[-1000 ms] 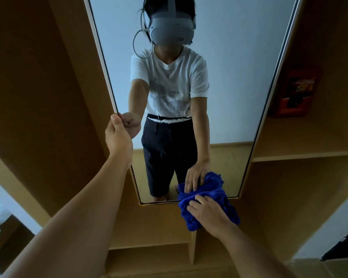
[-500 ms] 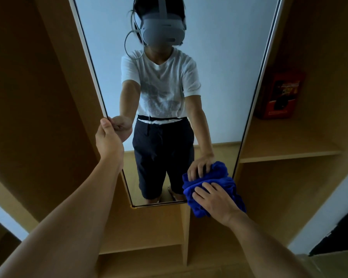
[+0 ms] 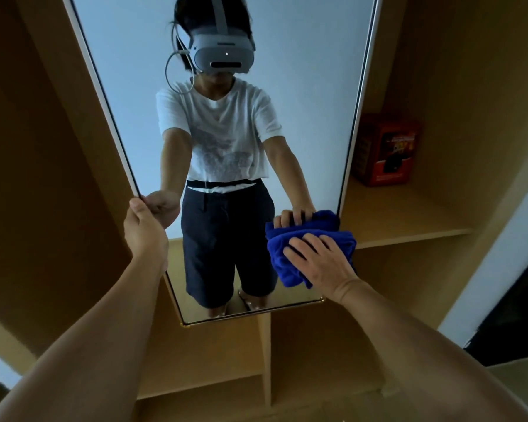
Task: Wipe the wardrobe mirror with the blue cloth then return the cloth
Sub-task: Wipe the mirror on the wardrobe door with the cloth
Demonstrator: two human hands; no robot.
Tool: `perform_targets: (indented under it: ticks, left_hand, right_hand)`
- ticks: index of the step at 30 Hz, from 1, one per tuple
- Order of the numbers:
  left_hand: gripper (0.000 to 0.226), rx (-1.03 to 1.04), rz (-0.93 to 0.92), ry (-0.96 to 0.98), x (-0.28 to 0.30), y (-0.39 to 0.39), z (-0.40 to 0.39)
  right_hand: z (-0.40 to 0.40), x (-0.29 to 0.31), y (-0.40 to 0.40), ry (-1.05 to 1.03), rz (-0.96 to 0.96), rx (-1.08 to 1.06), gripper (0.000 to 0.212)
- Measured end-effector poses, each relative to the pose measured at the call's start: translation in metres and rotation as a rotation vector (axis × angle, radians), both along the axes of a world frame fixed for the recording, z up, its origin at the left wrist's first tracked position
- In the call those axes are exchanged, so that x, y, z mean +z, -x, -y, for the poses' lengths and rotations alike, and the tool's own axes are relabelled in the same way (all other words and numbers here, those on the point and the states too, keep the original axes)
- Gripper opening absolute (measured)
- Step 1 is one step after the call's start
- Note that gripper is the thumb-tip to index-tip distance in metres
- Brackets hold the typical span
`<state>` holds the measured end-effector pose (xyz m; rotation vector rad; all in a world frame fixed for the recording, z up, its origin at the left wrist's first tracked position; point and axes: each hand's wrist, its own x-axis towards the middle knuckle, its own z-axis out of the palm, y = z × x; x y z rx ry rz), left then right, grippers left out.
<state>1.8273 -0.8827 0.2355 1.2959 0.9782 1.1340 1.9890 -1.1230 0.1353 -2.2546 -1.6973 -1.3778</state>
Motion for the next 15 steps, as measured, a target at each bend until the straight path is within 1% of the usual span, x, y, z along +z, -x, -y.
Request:
perform_targets:
  ticks: [3,6,8,11,15]
  left_hand:
    - [0.047,0.008,-0.008,-0.004,0.000,0.001,0.001]
    - [0.048,0.011,-0.008,-0.006,-0.001,0.001,0.001]
    - [0.047,0.009,-0.014,-0.016,-0.001,0.002,0.000]
    - [0.047,0.002,-0.016,-0.030,-0.003,0.002,-0.003]
    - [0.047,0.002,-0.010,-0.044,-0.006,0.001,-0.006]
  right_hand:
    - [0.003,0.013,-0.003,-0.138,-0.022,-0.038,0.035]
    - [0.001,0.009,0.001,-0.240,-0.088,-0.085,0.044]
    - [-0.003,0.001,0.005,-0.282,-0.164,-0.137,0.051]
    - [-0.003,-0.013,0.007,-0.294,-0.282,-0.196,0.060]
    - [0.007,-0.031,0.005,-0.209,-0.380,-0.202,0.071]
